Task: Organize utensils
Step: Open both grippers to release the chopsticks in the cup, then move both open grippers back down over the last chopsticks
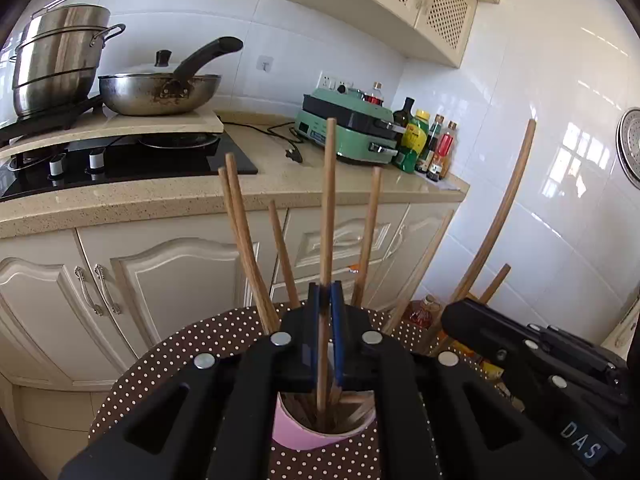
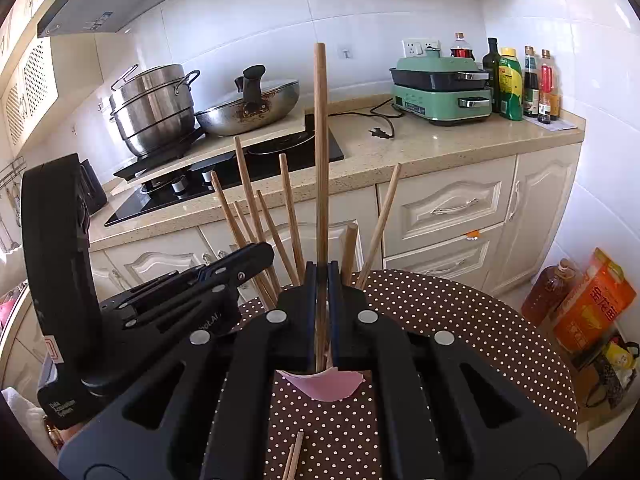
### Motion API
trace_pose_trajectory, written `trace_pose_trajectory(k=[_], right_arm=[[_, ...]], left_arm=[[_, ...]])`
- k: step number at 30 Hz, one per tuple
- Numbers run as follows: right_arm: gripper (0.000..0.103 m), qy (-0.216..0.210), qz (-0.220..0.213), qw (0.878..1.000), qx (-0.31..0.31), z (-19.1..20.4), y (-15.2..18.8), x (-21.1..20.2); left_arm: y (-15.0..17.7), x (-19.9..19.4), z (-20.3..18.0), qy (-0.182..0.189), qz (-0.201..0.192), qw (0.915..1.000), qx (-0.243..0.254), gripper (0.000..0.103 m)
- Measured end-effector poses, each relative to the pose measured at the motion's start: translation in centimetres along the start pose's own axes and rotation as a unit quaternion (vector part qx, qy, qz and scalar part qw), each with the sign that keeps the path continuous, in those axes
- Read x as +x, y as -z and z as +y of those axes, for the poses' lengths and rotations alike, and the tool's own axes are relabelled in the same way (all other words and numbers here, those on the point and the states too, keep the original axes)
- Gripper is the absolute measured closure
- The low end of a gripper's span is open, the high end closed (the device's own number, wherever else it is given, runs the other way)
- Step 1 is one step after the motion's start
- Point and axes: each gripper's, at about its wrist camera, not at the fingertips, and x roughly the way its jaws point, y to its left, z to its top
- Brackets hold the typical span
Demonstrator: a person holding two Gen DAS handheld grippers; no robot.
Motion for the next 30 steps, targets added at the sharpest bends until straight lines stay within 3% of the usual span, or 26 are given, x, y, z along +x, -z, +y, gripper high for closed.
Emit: trace_pose_trajectory(k=[2,5,15,20,27,30], right_arm=[[0.097,0.004,-0.002,1.0,0.004,0.0,0.3,-0.1],[0.097,0.01,-0.007,1.0,0.012,0.0,0.7,-0.4],[0.093,0.023,-0.018,0.999,0.032,-0.3,1.2,-1.6],[0.079,0.031,-0.029,0.998,0.036,-0.5,1.0,-2.8],[0.071,0.038,-0.041,0.998,0.039,-1.0,0.7,-4.7],[0.061,0.043,-0.045,0.997,0.042,-1.4,0.6,-5.8]], left_arm=[[0.1,0.1,-0.3,0.004,0.008,0.9999,0.007,0.096],[0.2,0.1,-0.8,-0.001,0.009,0.9998,0.017,0.077],[0.3,-1.0,-1.5,-0.003,0.006,0.9995,0.03,0.063],[0.0,-1.9,-1.6,-0.004,-0.004,0.9996,0.029,0.057],[-0.5,-3.4,-2.8,-0.006,-0.018,0.999,0.041,0.052],[-0.6,-4.3,-3.4,-0.007,-0.024,0.999,0.038,0.051]])
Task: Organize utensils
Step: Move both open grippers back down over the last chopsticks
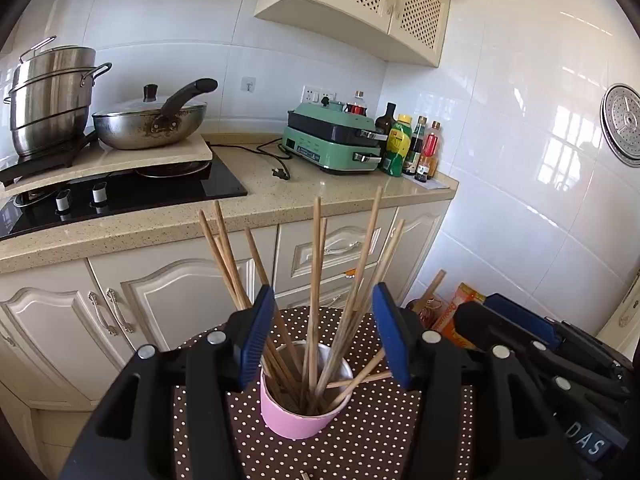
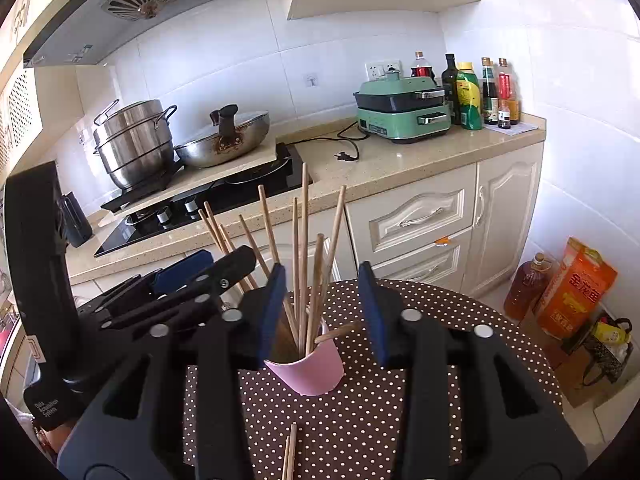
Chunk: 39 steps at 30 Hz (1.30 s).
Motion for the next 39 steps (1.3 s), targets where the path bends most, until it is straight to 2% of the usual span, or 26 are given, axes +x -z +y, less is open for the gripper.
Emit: trace_pose_trajectory(k=[4,8,11,15,18,21,22,24,27,34,39], right_arm=[[0.06,-0.003,0.003,1.0,-0.006,-0.4,-0.4,-1.3],[0.058,-0.01,0.011,1.0,-0.023,-0.9,-0.2,-2.9],[0.057,-0.011,0.022,0.999,-0.029,-1.5,0.4,-4.2],[0.057,-0.016,0.045,0.998,-0.036,-2.6,1.9,-5.4],[0.057,-0.019,0.064,0.997,-0.042,-3.3,3.2,-5.9],[0.057,-0.021,0.084,0.995,-0.042,-4.0,4.7,-6.2],[0.057,-0.021,0.092,0.995,-0.043,-4.1,5.2,-6.1],[0.057,-0.021,0.106,0.993,-0.041,-4.4,6.1,-5.9],[0.057,-0.02,0.129,0.991,-0.039,-4.9,7.6,-5.3],[0.057,-0.016,0.172,0.985,-0.027,-5.6,10.2,-3.9],[0.057,-0.018,0.195,0.98,-0.023,-5.6,11.4,-3.2]], left_arm=[[0.0,-1.6,-0.9,-0.003,-0.001,1.0,0.001,0.049],[0.8,-3.3,-1.3,-0.017,0.014,0.9998,0.002,0.047],[2.5,-4.3,-1.2,-0.021,0.039,0.9989,-0.013,0.047],[5.8,-4.7,-0.9,-0.039,0.092,0.9948,-0.02,0.047],[8.9,-4.1,-0.5,-0.048,0.149,0.9871,-0.034,0.047],[12.2,-2.9,0.2,-0.051,0.214,0.9741,-0.053,0.047],[13.4,-2.4,0.4,-0.061,0.239,0.9673,-0.059,0.047],[15.1,-1.8,0.8,-0.07,0.268,0.9586,-0.065,0.047],[17.6,-0.9,0.8,-0.085,0.312,0.9451,-0.047,0.047],[20.4,0.4,0.7,-0.093,0.359,0.9283,-0.026,0.047],[21.3,0.7,-0.2,-0.094,0.366,0.9257,0.001,0.047]])
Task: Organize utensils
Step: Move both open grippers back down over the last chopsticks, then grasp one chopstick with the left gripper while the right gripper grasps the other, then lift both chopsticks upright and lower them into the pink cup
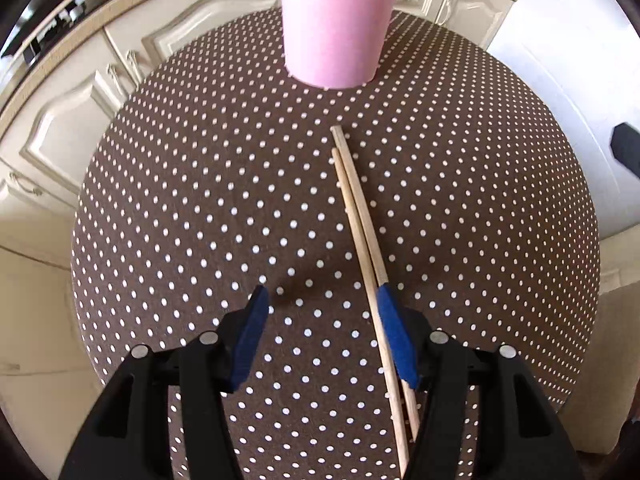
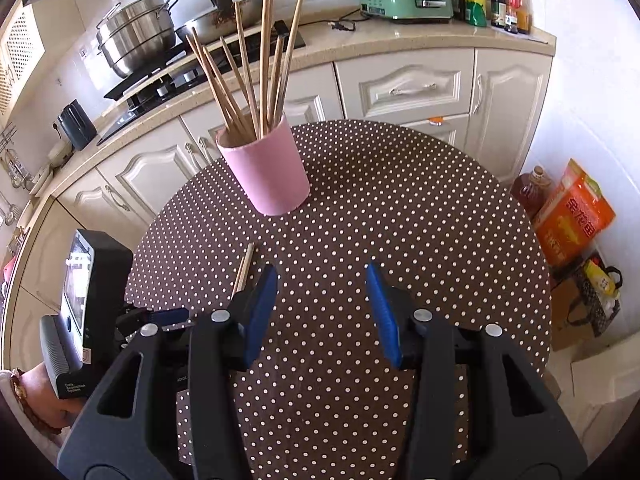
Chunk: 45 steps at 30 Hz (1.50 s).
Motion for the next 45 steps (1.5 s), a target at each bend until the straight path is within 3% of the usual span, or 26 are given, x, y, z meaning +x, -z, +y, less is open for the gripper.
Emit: trace_pose_trajectory(k=[7,10,16,20,30,35,39,41,45], right_arm=[[0.057,-0.006,0.023,1.0,0.006,0.5,0.3,1.1],[0.057,-0.007,0.029,1.0,0.01,0.7,0.3,1.5],[0.057,-0.01,0.052,0.998,0.018,1.0,0.1,2.7],[0.057,-0.016,0.076,0.997,0.022,1.3,0.0,3.7],[0.057,-0.052,0.148,0.987,0.036,2.9,0.3,7.2],[0.057,-0.055,0.177,0.982,0.028,4.4,0.6,8.6],[0.058,-0.05,0.198,0.979,0.021,5.8,0.5,9.8],[0.068,-0.05,0.21,0.976,0.017,6.5,0.5,10.4],[0.07,-0.042,0.226,0.973,0.006,7.9,0.4,11.6]], left_arm=[[-0.8,0.6,0.1,-0.004,0.013,0.9998,-0.011,0.047],[-1.5,0.8,0.9,0.013,0.02,0.9993,-0.028,0.047],[-2.5,1.6,-0.9,-0.026,0.035,0.999,0.011,0.046],[-3.1,1.8,-0.9,-0.019,0.05,0.9985,0.014,0.048],[-3.9,2.1,1.2,-0.017,0.052,0.9984,0.015,0.079],[-3.8,2.2,2.9,-0.011,0.05,0.9987,-0.008,0.095],[-4.0,2.3,4.3,0.012,0.045,0.9984,-0.033,0.097],[-3.9,2.4,5.0,0.022,0.044,0.9979,-0.043,0.097],[-3.8,2.5,6.7,0.038,0.044,0.9959,-0.07,0.097]])
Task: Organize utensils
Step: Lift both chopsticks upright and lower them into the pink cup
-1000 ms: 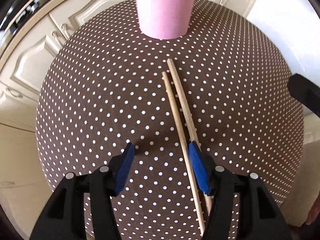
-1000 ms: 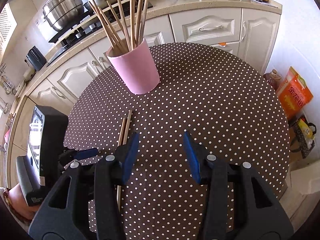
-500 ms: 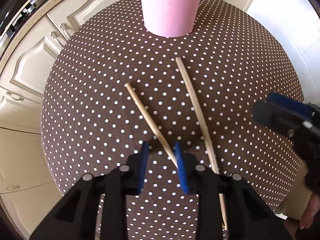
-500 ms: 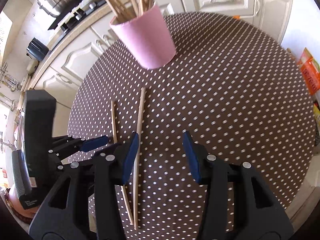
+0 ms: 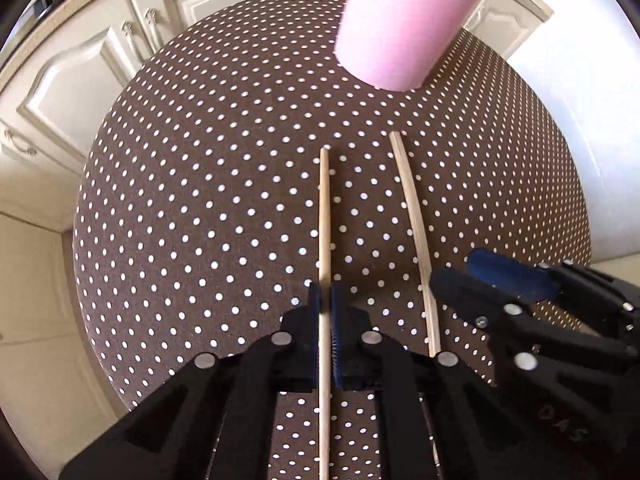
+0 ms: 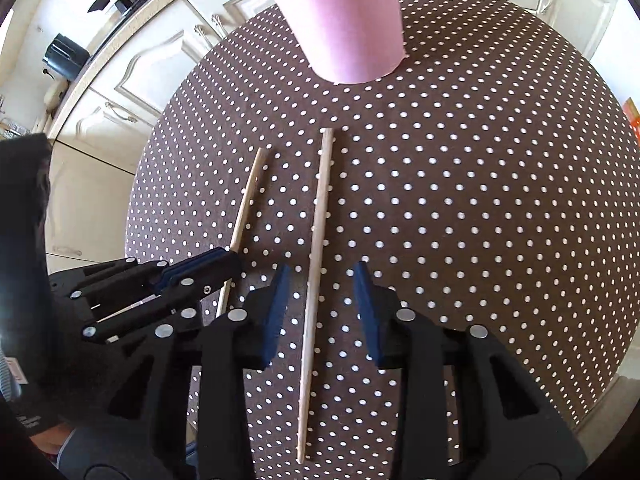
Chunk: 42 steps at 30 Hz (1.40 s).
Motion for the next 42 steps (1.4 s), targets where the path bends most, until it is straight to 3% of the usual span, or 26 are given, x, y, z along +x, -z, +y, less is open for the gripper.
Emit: trace_pose_trajectory(k=[3,7,17,23,28,34,40,42], right_arm=[[0.074,0.007,0.009,1.0,-0.004,1.3,-0.6,0.8],[0.083,0.033,0.02,0.999,-0.018,2.8,-1.2,1.8],[0.096,0.081,0.064,0.994,-0.043,7.1,-3.0,5.7],[0.097,0.064,0.082,0.994,-0.039,6.4,-4.4,6.5],[0.097,0.025,0.083,0.996,-0.02,4.4,-4.9,6.2],[0.097,-0.022,0.047,0.999,-0.006,3.1,-5.5,4.6],[0.097,-0.044,-0.004,0.999,-0.015,2.0,-5.6,2.0],[0.097,-0.049,-0.023,0.998,-0.018,0.0,-5.1,0.6]], left_arm=[[0.4,-0.4,1.0,0.003,-0.01,0.9999,0.0,0.097],[0.4,-1.2,1.6,-0.021,-0.031,0.9992,0.015,0.097],[0.3,-2.4,4.4,0.002,-0.046,0.9988,-0.013,0.097],[0.6,-3.1,2.2,0.011,-0.057,0.9982,-0.015,0.097],[0.2,-3.9,1.1,0.021,-0.073,0.9969,-0.017,0.097],[-0.1,-5.0,0.2,0.038,-0.101,0.9938,-0.024,0.097],[0.1,-7.2,-0.7,0.06,-0.149,0.9865,-0.032,0.097],[0.1,-7.9,-1.1,0.069,-0.165,0.9834,-0.032,0.097]])
